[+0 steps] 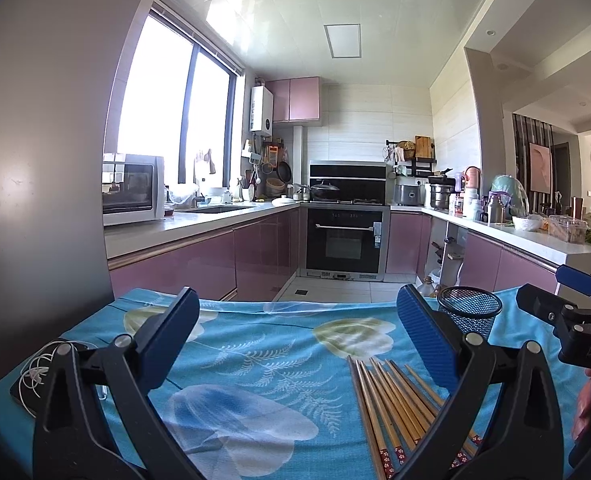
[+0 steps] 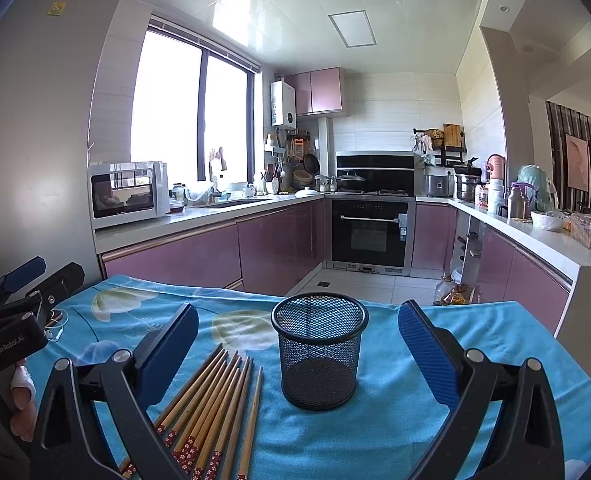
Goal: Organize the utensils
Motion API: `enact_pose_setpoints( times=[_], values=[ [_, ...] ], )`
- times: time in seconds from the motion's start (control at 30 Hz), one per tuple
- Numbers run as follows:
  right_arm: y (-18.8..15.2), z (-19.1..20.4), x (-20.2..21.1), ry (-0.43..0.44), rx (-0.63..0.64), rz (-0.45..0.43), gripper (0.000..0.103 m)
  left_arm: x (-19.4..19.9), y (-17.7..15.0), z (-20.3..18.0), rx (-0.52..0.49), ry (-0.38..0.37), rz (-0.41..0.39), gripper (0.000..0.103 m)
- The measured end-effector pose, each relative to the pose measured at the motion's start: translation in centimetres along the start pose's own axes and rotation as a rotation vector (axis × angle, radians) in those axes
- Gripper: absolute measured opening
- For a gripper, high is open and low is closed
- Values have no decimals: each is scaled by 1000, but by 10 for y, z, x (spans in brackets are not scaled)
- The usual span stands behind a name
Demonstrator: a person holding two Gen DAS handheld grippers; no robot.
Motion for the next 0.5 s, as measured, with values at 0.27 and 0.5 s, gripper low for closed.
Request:
enact_pose_setpoints(
  times=[0.27,0.5],
  values=[
    [1,0,-1,4,-3,1,97,1,1,0,-1,-1,-2,97],
    [2,0,-2,5,-7,0,97,1,1,-1,-1,-2,-3,97]
  ],
)
Point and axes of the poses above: each gripper's, at about its wrist camera, not at the fingertips, and x roughly against the way its jaws point, z to its left, y to its top, the point moved 3 cm from there along -x, roughly the way its jaws point, and after that the axes turned 1 degree about -y, right-handed, at the moved point
